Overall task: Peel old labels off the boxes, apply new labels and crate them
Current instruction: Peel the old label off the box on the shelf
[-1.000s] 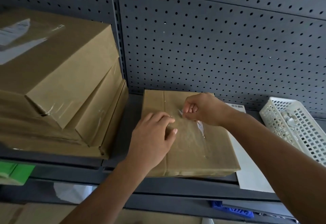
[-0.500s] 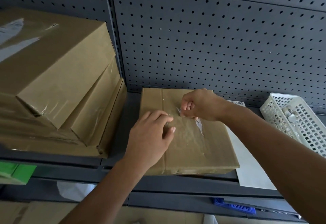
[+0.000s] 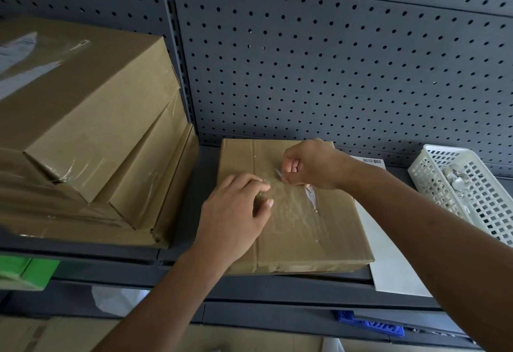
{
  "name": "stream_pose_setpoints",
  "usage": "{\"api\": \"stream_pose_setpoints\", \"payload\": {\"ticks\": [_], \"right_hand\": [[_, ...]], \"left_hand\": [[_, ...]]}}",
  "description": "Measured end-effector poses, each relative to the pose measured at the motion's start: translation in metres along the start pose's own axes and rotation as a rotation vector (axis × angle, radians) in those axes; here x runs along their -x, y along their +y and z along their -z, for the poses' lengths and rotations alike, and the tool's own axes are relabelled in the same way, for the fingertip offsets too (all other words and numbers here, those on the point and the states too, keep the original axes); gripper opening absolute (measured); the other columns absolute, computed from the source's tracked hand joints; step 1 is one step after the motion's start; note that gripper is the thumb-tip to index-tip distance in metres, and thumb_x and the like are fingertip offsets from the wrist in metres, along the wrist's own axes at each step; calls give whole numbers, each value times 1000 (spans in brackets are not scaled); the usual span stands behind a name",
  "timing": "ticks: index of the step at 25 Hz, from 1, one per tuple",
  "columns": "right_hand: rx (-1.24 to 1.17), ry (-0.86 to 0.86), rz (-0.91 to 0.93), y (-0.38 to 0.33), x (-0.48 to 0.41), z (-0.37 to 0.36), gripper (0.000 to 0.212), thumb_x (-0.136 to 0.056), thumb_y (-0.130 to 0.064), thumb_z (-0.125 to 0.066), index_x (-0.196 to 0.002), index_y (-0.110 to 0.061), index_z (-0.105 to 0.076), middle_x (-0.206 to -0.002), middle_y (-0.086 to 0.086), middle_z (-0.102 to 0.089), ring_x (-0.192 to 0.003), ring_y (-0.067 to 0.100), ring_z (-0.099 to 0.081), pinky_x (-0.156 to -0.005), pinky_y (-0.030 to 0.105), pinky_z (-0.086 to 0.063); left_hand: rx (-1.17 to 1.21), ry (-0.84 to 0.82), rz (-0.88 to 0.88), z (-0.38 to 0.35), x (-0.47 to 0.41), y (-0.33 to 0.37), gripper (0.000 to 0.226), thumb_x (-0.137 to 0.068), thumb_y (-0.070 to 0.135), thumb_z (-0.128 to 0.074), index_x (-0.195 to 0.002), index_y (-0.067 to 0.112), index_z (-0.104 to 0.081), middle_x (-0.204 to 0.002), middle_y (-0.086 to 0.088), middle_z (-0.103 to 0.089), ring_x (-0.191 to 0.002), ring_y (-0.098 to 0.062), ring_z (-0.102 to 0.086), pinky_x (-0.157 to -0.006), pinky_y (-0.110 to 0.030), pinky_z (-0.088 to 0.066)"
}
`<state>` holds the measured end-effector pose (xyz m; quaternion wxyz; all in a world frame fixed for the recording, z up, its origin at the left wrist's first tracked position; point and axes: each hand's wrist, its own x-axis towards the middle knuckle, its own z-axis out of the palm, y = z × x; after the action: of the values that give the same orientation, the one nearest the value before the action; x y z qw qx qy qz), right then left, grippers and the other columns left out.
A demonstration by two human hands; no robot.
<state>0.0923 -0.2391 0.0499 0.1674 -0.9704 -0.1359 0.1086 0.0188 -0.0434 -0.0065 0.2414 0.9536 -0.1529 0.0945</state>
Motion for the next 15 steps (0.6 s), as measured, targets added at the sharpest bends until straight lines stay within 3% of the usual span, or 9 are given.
{"api": "stream_pose_setpoints", "payload": {"ticks": [4, 6, 11, 15], "right_hand": [[-120, 122, -18, 6, 8, -5, 5, -82, -22, -73, -78, -23, -70, -68, -15, -63, -66, -1, -59, -82, 31, -56], [-152, 92, 2, 7, 10, -4, 4, -82, -21, -75, -81, -20, -71, -72, -13, -65, -67, -2, -59, -82, 28, -55], [-28, 113, 53, 3, 6, -6, 7, -82, -27, -73, -79, -25, -68, -67, -19, -58, -71, 0, -57, -83, 32, -53], [-133, 171, 58, 9, 11, -8, 1, -84, -18, -72, -83, -18, -71, -69, -14, -62, -67, -2, -57, -80, 28, -55]], "left_hand": [[26, 4, -6, -1, 1, 0, 28, -94, 50, -53, -116, 37, -65, -117, 26, -56, -112, 3, -47, -80, -19, -46], [31, 8, -10, -1, 1, 1, 28, -94, 50, -52, -116, 37, -65, -117, 26, -56, -112, 3, -47, -81, -22, -49], [17, 15, -10, -1, 1, 0, 28, -94, 50, -53, -115, 36, -66, -116, 26, -57, -109, 3, -48, -79, -21, -50], [30, 13, -13, -1, 0, 1, 28, -94, 50, -53, -115, 36, -65, -116, 26, -57, -110, 4, -47, -79, -22, -50]]}}
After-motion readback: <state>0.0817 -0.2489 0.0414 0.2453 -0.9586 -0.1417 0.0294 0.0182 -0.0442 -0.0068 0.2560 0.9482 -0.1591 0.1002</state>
